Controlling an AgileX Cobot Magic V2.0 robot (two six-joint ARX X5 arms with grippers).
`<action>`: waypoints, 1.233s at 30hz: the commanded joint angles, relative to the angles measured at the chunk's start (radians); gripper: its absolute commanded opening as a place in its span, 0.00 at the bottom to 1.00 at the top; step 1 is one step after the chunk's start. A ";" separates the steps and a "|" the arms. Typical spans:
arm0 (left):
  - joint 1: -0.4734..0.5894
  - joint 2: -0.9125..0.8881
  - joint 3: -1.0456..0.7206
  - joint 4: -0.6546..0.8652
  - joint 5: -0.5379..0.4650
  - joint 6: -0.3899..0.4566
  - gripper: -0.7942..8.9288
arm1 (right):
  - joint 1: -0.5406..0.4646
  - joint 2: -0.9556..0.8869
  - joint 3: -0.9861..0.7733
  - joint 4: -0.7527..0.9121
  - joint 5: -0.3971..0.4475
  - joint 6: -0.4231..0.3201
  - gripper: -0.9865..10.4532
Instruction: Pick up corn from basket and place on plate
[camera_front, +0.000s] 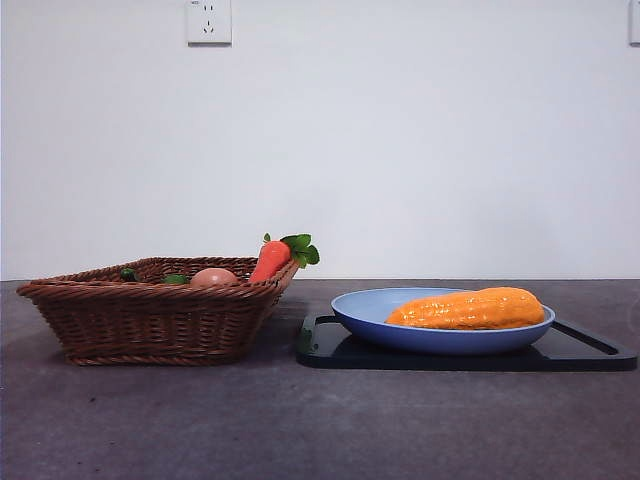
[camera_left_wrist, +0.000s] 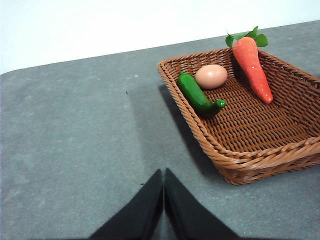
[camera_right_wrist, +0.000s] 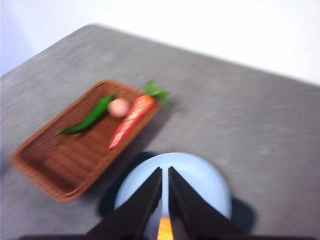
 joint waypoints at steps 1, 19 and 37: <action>0.002 -0.002 -0.023 -0.017 0.000 -0.005 0.09 | -0.017 -0.052 0.017 0.010 0.002 -0.004 0.09; 0.002 -0.002 -0.023 -0.017 0.000 -0.005 0.09 | -0.122 -0.592 -0.628 0.620 0.141 0.003 0.09; 0.002 -0.002 -0.023 -0.017 0.000 -0.005 0.09 | -0.126 -0.975 -1.210 0.756 0.263 0.147 0.09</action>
